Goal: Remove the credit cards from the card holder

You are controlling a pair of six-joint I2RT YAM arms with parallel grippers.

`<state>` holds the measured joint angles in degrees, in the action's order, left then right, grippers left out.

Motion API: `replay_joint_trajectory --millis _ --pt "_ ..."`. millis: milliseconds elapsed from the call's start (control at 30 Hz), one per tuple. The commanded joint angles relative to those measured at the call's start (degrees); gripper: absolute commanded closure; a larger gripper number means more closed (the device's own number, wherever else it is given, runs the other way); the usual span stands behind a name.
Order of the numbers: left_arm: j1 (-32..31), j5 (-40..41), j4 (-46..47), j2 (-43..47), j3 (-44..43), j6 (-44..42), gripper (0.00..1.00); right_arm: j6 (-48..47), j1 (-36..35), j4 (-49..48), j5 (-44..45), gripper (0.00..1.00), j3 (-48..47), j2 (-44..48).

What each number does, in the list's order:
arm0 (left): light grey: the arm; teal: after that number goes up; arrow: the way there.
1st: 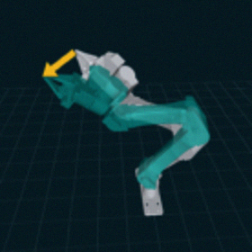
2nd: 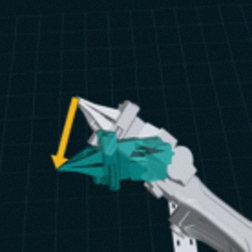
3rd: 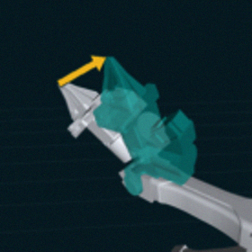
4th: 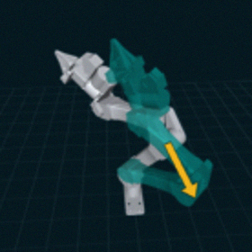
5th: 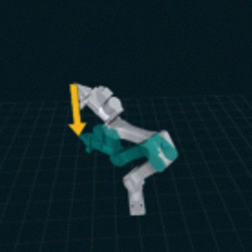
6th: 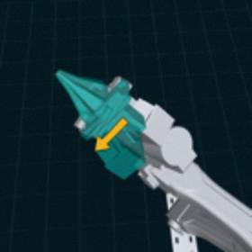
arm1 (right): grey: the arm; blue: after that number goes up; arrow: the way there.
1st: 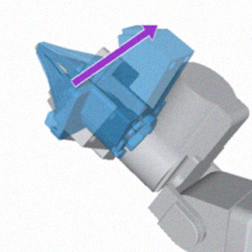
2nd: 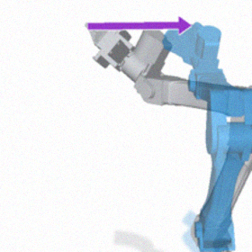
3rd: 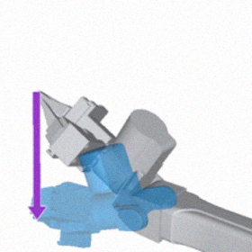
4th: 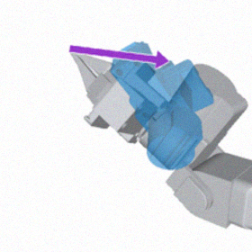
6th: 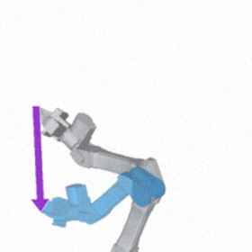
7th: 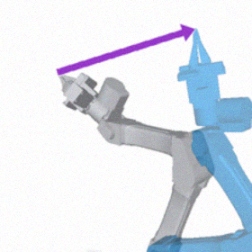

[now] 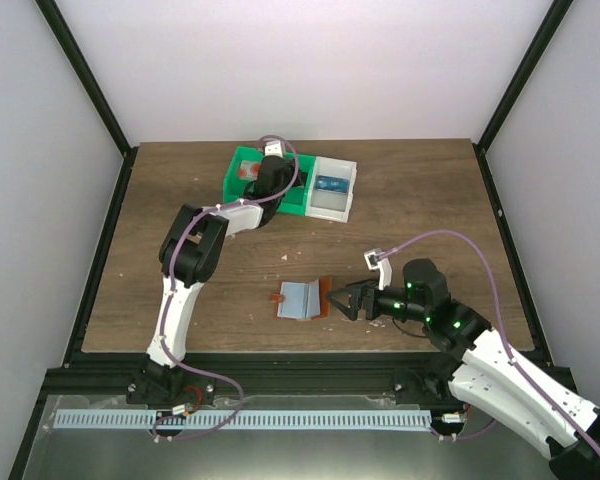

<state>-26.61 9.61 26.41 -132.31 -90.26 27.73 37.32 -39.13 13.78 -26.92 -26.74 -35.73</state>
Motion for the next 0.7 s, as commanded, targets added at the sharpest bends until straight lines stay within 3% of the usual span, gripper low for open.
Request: replay_joint_trajectory --millis 0,167,367,567,667 --pt "0.2 -2.0 -0.8 -1.4 -1.9 -2.8 0.82 0.4 0.1 -0.8 0.4 0.00 -2.5 0.0" --pt "0.2 -3.7 -2.5 0.1 -2.7 -3.2 0.80 1.0 0.1 -0.8 0.6 0.00 -2.3 0.1" --pt "0.2 -8.1 -5.7 4.2 -3.7 -3.3 0.69 1.8 0.1 -0.5 1.4 0.00 -2.5 0.3" --pt "0.2 -12.9 -18.2 12.9 -2.4 -1.0 0.56 3.7 0.2 -0.4 2.2 0.01 -2.8 -1.3" --pt "0.2 -15.9 -22.7 18.7 1.5 -1.1 0.54 4.4 0.1 -0.8 -0.4 0.07 -4.3 -4.6"
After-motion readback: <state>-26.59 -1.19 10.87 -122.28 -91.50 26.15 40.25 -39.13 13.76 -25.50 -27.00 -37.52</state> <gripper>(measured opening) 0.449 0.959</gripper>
